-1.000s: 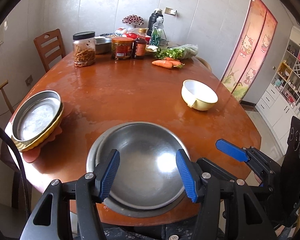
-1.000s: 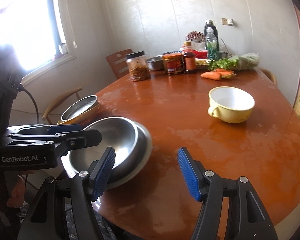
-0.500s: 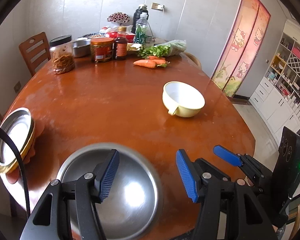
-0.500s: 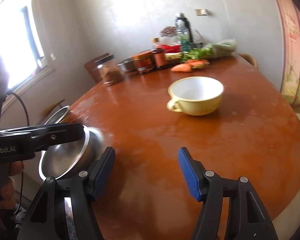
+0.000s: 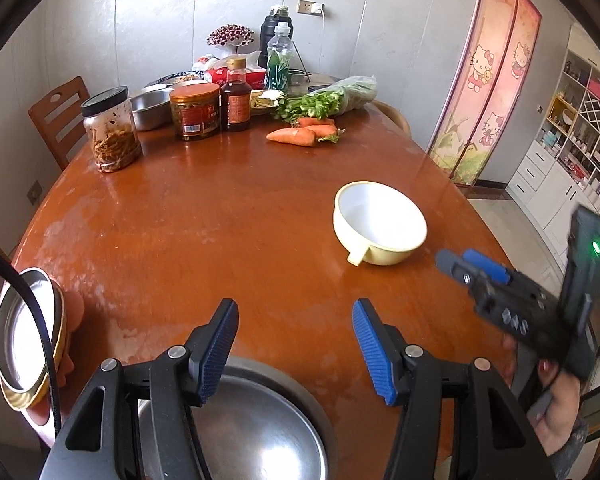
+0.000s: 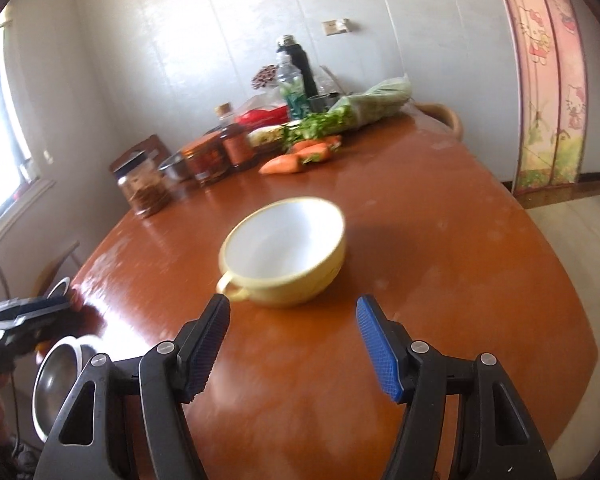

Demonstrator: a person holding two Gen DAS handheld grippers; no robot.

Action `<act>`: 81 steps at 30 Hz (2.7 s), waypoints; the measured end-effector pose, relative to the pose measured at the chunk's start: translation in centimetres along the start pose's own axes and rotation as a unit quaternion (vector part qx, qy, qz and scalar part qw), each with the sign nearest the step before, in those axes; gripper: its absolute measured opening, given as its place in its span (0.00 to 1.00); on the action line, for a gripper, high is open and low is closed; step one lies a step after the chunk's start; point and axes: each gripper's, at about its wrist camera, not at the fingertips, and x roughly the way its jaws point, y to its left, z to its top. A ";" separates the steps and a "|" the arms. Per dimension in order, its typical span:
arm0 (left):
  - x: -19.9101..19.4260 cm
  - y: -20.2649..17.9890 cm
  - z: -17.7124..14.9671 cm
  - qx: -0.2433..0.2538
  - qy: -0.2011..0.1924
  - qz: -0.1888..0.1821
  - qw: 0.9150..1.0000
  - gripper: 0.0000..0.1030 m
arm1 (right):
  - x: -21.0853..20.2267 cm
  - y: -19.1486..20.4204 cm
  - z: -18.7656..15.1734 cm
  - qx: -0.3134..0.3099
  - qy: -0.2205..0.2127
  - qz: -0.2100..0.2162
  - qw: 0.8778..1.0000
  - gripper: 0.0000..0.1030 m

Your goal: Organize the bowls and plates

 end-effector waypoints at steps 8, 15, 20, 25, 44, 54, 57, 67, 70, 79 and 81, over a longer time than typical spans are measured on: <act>1.5 1.5 0.6 -0.006 0.011 -0.002 1.000 0.58 | 6.1 -1.2 3.5 0.001 0.052 -0.011 0.999 0.66; 2.9 3.2 1.9 -0.022 0.024 0.004 0.999 0.58 | 9.3 -0.2 4.7 -0.032 0.076 -0.011 0.997 0.66; 3.7 3.8 2.6 -0.019 0.032 0.012 0.999 0.58 | 10.2 1.3 4.8 -0.065 0.079 -0.012 0.995 0.66; 4.1 4.9 2.7 -0.027 0.036 0.012 0.999 0.58 | 10.8 4.3 4.0 -0.125 0.085 -0.006 0.989 0.66; 7.2 8.9 3.2 -0.041 0.084 -0.005 0.996 0.59 | 9.7 13.4 -0.7 -0.238 0.110 0.092 0.961 0.66; 8.8 9.1 3.1 -0.046 0.107 -0.043 0.992 0.59 | 6.5 9.8 -0.8 -0.091 0.096 0.114 0.985 0.66; 9.0 8.6 3.0 -0.040 0.109 -0.059 0.991 0.59 | 6.2 10.1 -1.6 -0.088 0.095 0.107 0.986 0.66; 9.2 7.4 2.6 -0.024 0.115 -0.105 0.987 0.51 | 6.3 12.3 -2.3 -0.107 0.085 0.094 0.986 0.60; 9.0 7.6 2.7 -0.030 0.111 -0.111 0.987 0.51 | 6.3 12.5 -2.0 -0.103 0.081 0.086 0.988 0.60; 6.5 8.6 3.3 -0.044 0.078 -0.114 0.989 0.50 | 5.5 14.1 -0.5 -0.120 0.062 0.082 0.988 0.60; 5.5 8.6 3.4 -0.042 0.069 -0.109 0.991 0.50 | 5.2 14.5 -0.3 -0.123 0.057 0.080 0.988 0.60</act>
